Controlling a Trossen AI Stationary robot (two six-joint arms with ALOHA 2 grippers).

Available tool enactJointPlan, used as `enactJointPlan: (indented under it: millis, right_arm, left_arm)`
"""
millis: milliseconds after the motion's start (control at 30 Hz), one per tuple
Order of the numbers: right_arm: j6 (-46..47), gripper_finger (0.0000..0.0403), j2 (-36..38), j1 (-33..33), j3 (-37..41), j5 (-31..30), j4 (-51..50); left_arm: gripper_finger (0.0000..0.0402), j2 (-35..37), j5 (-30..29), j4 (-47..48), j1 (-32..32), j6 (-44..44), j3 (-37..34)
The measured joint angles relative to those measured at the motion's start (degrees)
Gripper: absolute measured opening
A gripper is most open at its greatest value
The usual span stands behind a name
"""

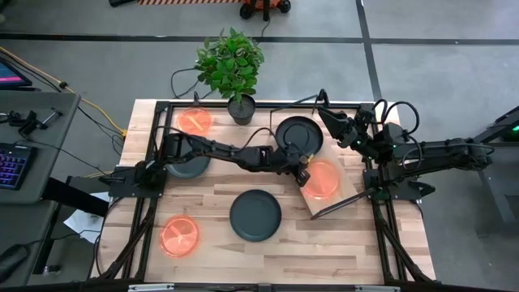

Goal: Place and stack plates onto a shelf
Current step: Put the right orange plate on the shelf, then stack the left black plate on top of the black plate on the shelf

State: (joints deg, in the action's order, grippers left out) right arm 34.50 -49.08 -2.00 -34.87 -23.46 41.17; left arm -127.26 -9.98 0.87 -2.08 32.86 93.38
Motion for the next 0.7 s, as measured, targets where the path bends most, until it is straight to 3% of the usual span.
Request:
enactJointPlan:
  millis: [367, 567, 700]
  right_arm:
    - [0.0, 0.0186, -0.02, 0.0, 0.0, 0.0, -0.24]
    - [0.0, 0.0186, -0.02, 0.0, 0.0, 0.02, -0.36]
    - [0.02, 0.0186, -0.02, 0.0, 0.0, 0.02, -1.9]
  left_arm:
    - [0.0086, 0.36, 2.35, -0.87, -1.27, -0.11, -0.02]
    - [0.0105, 5.75, 9.9, 2.6, -4.54, -5.0, -0.03]
    - [0.0106, 10.9, 14.0, 11.42, -6.97, -8.31, -0.02]
